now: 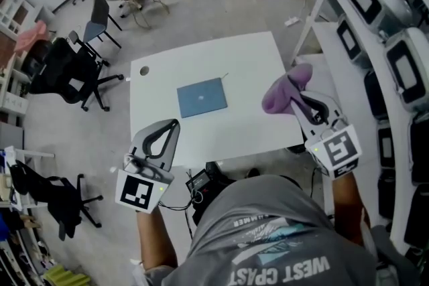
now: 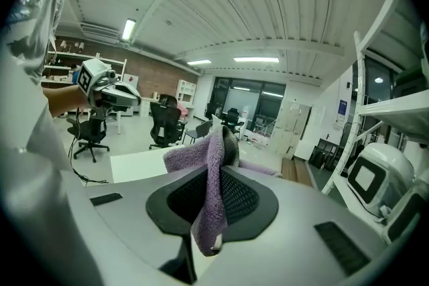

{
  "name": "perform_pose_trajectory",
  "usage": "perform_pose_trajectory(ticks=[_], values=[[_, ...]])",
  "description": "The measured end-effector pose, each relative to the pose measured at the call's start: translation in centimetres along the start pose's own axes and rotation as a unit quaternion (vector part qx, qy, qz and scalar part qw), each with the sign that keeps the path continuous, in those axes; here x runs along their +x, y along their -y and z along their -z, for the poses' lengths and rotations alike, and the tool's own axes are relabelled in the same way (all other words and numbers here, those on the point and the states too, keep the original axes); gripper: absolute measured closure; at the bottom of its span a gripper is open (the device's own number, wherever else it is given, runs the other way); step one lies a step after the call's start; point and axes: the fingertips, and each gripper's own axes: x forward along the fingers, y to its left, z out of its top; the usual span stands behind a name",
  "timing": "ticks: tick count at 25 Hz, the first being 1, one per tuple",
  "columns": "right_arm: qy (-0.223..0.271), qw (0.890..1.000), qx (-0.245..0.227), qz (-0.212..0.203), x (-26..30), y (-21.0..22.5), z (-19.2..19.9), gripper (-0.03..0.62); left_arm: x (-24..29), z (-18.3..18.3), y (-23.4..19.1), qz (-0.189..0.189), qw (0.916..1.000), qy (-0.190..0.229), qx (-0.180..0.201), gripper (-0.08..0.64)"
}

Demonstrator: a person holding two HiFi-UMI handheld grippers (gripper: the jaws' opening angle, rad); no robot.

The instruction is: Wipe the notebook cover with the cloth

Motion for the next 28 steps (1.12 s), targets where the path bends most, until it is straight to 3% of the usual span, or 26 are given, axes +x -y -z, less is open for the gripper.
perform_pose_trajectory(ticks=[5,28], values=[[-0.002,1.000,-0.017,0.005,-1.8,-0.2,0.6,0.528,-0.8,-0.3,0.6,-0.002,1.0000,0.005,0.003,0.558],[-0.008,1.000,-0.007,0.012,-3.2,0.1,2.1,0.528,-0.6,-0.3,2.0,0.002,1.0000,0.004,0.002,0.558]])
